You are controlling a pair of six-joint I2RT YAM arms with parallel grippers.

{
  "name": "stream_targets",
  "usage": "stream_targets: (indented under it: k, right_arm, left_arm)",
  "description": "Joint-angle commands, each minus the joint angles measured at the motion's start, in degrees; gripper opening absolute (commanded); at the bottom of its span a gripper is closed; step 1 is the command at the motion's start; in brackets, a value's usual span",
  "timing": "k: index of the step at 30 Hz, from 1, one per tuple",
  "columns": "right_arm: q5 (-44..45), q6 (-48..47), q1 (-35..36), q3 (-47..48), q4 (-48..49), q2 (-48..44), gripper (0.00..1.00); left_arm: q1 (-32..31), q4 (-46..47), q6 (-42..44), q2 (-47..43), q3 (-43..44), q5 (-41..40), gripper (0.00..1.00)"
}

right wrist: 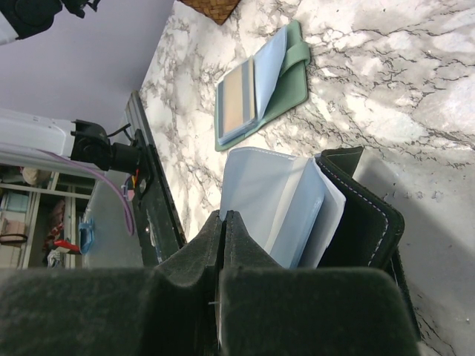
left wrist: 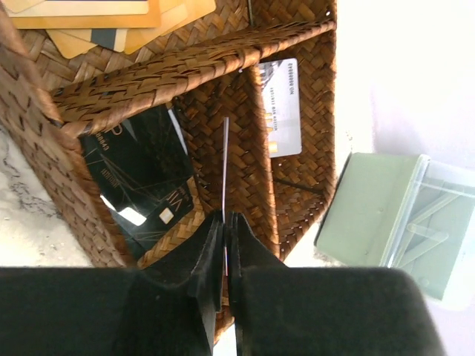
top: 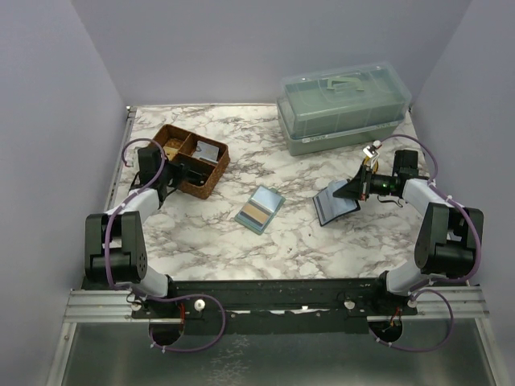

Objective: Take the credit cards out of the card holder
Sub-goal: Place the credit card in the storage box, then remove the credit card from the card holder.

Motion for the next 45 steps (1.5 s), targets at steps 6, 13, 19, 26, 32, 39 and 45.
stream_targets:
  k: [6, 13, 19, 26, 32, 39, 45]
  right_arm:
    - [0.08, -0.27, 0.09, 1.28, -0.60, -0.76, 0.00]
    - [-0.05, -0.50, 0.13, 1.34, -0.77, -0.82, 0.00]
    - [-1.01, -2.18, 0.14, 1.62, -2.10, -0.50, 0.00]
    - [3.50, -6.78, 0.31, 3.41, -5.79, 0.33, 0.00]
    - [14.50, -9.62, 0.32, 4.27, -6.24, -0.03, 0.00]
    - [24.26, -11.17, 0.31, 5.32, -6.99, 2.39, 0.00]
    - [28.19, -11.24, 0.26, 5.21, -6.11, 2.74, 0.01]
  left_arm:
    - [0.27, -6.03, -1.93, -2.58, 3.68, -0.27, 0.42]
    - [0.33, -8.53, 1.81, -11.73, 2.53, 0.74, 0.53]
    - [0.45, -0.90, 4.85, -21.32, -3.42, 10.48, 0.90]
    - [-0.85, 15.38, -2.65, -23.60, -10.97, 29.75, 0.99]
    - [-16.32, 16.51, 2.12, -25.71, -11.66, 26.19, 0.99]
    - [-30.48, 16.96, 4.99, -19.56, -12.11, 17.04, 0.98]
    - [-37.43, 20.55, 4.73, -14.30, -11.78, 12.65, 0.98]
